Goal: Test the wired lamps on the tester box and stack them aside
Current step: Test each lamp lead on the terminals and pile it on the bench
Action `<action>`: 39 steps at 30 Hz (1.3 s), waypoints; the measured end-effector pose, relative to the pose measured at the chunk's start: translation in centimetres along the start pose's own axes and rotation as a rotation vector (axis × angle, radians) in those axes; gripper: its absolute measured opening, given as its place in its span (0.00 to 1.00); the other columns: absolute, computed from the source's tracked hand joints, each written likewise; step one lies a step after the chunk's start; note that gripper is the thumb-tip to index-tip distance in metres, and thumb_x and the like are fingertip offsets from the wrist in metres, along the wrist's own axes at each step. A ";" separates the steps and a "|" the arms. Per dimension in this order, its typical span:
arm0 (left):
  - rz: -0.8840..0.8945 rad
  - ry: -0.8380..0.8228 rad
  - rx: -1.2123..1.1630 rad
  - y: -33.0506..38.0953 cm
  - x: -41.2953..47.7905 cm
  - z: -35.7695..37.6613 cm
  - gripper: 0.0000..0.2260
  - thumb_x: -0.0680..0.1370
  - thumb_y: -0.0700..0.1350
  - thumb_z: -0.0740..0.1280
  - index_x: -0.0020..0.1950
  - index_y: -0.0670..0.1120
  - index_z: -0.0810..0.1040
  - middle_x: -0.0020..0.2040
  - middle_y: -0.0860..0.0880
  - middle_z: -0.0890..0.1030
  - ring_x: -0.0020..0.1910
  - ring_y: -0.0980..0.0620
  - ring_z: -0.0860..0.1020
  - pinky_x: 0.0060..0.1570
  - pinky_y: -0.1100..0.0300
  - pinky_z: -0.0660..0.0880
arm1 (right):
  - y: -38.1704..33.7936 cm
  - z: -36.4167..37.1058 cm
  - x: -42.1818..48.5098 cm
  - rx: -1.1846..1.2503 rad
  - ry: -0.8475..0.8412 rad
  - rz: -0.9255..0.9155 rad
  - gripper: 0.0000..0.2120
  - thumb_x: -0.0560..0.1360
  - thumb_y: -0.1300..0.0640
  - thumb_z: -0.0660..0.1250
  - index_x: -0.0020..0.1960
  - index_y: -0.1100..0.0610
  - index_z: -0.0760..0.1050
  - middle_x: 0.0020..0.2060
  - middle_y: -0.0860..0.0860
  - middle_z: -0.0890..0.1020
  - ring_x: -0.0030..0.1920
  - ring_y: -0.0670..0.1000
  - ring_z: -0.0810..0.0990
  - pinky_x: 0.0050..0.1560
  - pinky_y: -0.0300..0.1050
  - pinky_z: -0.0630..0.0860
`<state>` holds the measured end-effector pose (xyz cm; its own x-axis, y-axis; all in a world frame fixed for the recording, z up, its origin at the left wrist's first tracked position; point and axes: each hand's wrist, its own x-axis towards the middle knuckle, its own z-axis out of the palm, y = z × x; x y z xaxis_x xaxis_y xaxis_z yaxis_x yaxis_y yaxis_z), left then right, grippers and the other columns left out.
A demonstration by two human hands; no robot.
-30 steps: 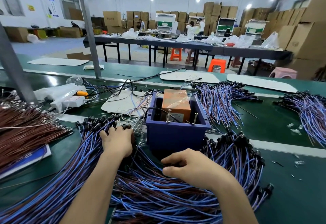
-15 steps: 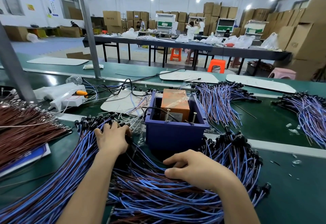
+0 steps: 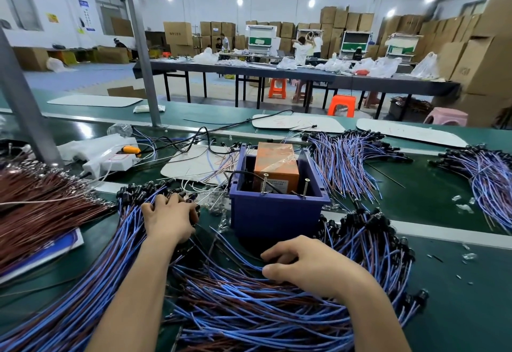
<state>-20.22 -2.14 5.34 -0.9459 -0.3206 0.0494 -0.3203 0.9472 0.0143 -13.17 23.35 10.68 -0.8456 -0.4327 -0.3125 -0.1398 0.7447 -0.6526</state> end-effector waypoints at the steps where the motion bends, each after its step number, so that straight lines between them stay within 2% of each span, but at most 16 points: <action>1: 0.001 -0.012 -0.002 -0.1 0.0 0.0 0.09 0.75 0.50 0.68 0.54 0.60 0.77 0.64 0.53 0.69 0.66 0.48 0.61 0.58 0.50 0.58 | 0.0 0.0 0.0 -0.001 -0.001 -0.001 0.19 0.76 0.44 0.66 0.66 0.45 0.74 0.55 0.47 0.80 0.54 0.46 0.78 0.55 0.38 0.72; 6: -0.027 0.002 -0.018 0.2 0.2 0.1 0.09 0.76 0.44 0.68 0.51 0.57 0.81 0.63 0.54 0.71 0.65 0.49 0.62 0.57 0.52 0.58 | -0.2 -0.1 -0.1 -0.017 -0.013 -0.006 0.19 0.77 0.44 0.65 0.67 0.44 0.73 0.56 0.47 0.80 0.54 0.46 0.78 0.53 0.37 0.70; 9: -0.049 0.030 -0.117 0.0 0.5 -0.3 0.09 0.76 0.42 0.67 0.51 0.55 0.81 0.61 0.52 0.72 0.64 0.48 0.66 0.59 0.51 0.61 | -0.3 -0.1 -0.2 -0.012 -0.016 -0.005 0.19 0.77 0.44 0.65 0.67 0.44 0.73 0.56 0.47 0.80 0.54 0.46 0.78 0.54 0.37 0.70; 11: -0.072 0.101 -0.303 -0.6 0.7 -0.9 0.08 0.76 0.42 0.67 0.52 0.52 0.81 0.60 0.48 0.74 0.63 0.46 0.71 0.60 0.51 0.65 | -0.2 -0.1 -0.2 -0.006 -0.006 -0.011 0.19 0.76 0.44 0.65 0.66 0.44 0.73 0.56 0.47 0.80 0.54 0.45 0.78 0.56 0.38 0.72; 14: -0.051 0.162 -0.780 -1.6 0.5 -2.8 0.08 0.74 0.36 0.70 0.49 0.47 0.79 0.53 0.44 0.82 0.54 0.44 0.78 0.58 0.53 0.73 | -0.5 -0.1 -0.2 0.026 0.055 -0.045 0.17 0.77 0.44 0.65 0.65 0.44 0.75 0.54 0.45 0.80 0.53 0.44 0.78 0.55 0.37 0.72; 18: 0.165 0.128 -1.119 -1.3 -1.9 -7.0 0.12 0.72 0.35 0.73 0.46 0.52 0.80 0.46 0.49 0.85 0.47 0.50 0.82 0.54 0.52 0.77 | -1.2 -0.3 -0.3 0.162 0.180 -0.160 0.10 0.78 0.48 0.65 0.57 0.43 0.80 0.52 0.41 0.82 0.51 0.39 0.79 0.53 0.34 0.75; 21: 0.395 0.078 -1.300 0.9 -5.1 -10.2 0.11 0.70 0.38 0.74 0.47 0.53 0.79 0.45 0.55 0.85 0.46 0.59 0.83 0.48 0.61 0.76 | -2.0 -0.5 -0.7 0.388 0.205 -0.313 0.10 0.78 0.52 0.65 0.51 0.41 0.83 0.58 0.36 0.78 0.52 0.40 0.81 0.55 0.41 0.78; 23: 0.560 0.017 -1.330 3.1 -7.2 -11.4 0.08 0.70 0.41 0.73 0.44 0.50 0.78 0.46 0.54 0.85 0.49 0.59 0.82 0.46 0.66 0.77 | -2.4 -0.5 -1.1 0.541 0.189 -0.433 0.12 0.78 0.55 0.65 0.52 0.41 0.83 0.61 0.35 0.76 0.53 0.42 0.81 0.51 0.39 0.79; 25: 0.680 -0.018 -1.386 5.5 -8.9 -11.8 0.05 0.70 0.42 0.72 0.43 0.48 0.78 0.46 0.51 0.84 0.49 0.56 0.82 0.47 0.64 0.78 | -2.4 -0.8 -1.4 0.619 0.257 -0.517 0.09 0.77 0.55 0.67 0.52 0.45 0.83 0.56 0.41 0.82 0.49 0.44 0.82 0.44 0.37 0.77; 27: 0.736 -0.117 -1.477 7.2 -9.8 -11.5 0.08 0.71 0.45 0.68 0.49 0.45 0.77 0.49 0.47 0.83 0.50 0.53 0.82 0.48 0.62 0.79 | -2.1 -1.5 -1.7 0.752 0.383 -0.526 0.09 0.72 0.52 0.70 0.51 0.47 0.84 0.48 0.49 0.85 0.45 0.48 0.80 0.43 0.39 0.73; 29: 0.741 -0.329 -1.497 8.1 -10.2 -11.0 0.14 0.74 0.46 0.66 0.58 0.45 0.72 0.55 0.49 0.82 0.48 0.49 0.83 0.42 0.61 0.79 | -1.3 -2.5 -2.0 1.013 0.472 -0.534 0.11 0.69 0.54 0.67 0.48 0.52 0.85 0.46 0.53 0.86 0.45 0.51 0.80 0.43 0.40 0.76; 31: 0.728 -0.473 -1.401 8.0 -10.1 -10.5 0.12 0.77 0.44 0.66 0.59 0.47 0.72 0.55 0.50 0.83 0.36 0.49 0.82 0.32 0.64 0.75 | -0.4 -3.6 -2.7 1.305 0.586 -0.541 0.09 0.69 0.60 0.65 0.42 0.57 0.85 0.44 0.55 0.85 0.45 0.51 0.84 0.44 0.40 0.80; 32: 0.730 -0.480 -1.339 7.8 -9.9 -10.3 0.08 0.78 0.43 0.66 0.57 0.48 0.75 0.51 0.50 0.84 0.30 0.53 0.79 0.29 0.66 0.72 | 0.1 -4.1 -3.2 1.426 0.671 -0.524 0.08 0.69 0.61 0.65 0.40 0.58 0.84 0.41 0.55 0.85 0.44 0.52 0.85 0.43 0.41 0.81; 34: 0.745 -0.431 -1.247 6.9 -8.8 -9.9 0.04 0.78 0.42 0.66 0.50 0.49 0.80 0.43 0.48 0.85 0.27 0.56 0.72 0.27 0.69 0.69 | 1.2 -4.9 -3.8 1.562 0.841 -0.434 0.08 0.72 0.65 0.64 0.38 0.59 0.81 0.36 0.54 0.84 0.38 0.51 0.85 0.39 0.43 0.82; 36: 0.739 -0.391 -1.136 5.5 -7.7 -9.8 0.04 0.77 0.43 0.68 0.45 0.50 0.82 0.39 0.48 0.84 0.28 0.56 0.71 0.28 0.69 0.68 | 2.4 -5.3 -4.2 1.518 0.964 -0.309 0.10 0.76 0.67 0.63 0.40 0.59 0.80 0.32 0.51 0.84 0.31 0.47 0.82 0.34 0.39 0.81; 39: 0.647 -0.353 -0.966 3.1 -6.3 -9.6 0.06 0.75 0.42 0.71 0.39 0.49 0.83 0.34 0.49 0.83 0.29 0.57 0.73 0.30 0.68 0.69 | 3.8 -5.5 -4.5 1.281 1.131 -0.163 0.11 0.75 0.69 0.64 0.40 0.57 0.79 0.31 0.47 0.83 0.27 0.44 0.75 0.28 0.32 0.75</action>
<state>-14.77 2.78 14.66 -0.9271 0.3715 0.0502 0.2437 0.4954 0.8338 -12.73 30.94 13.38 -0.8598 0.5086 0.0459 -0.2614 -0.3611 -0.8952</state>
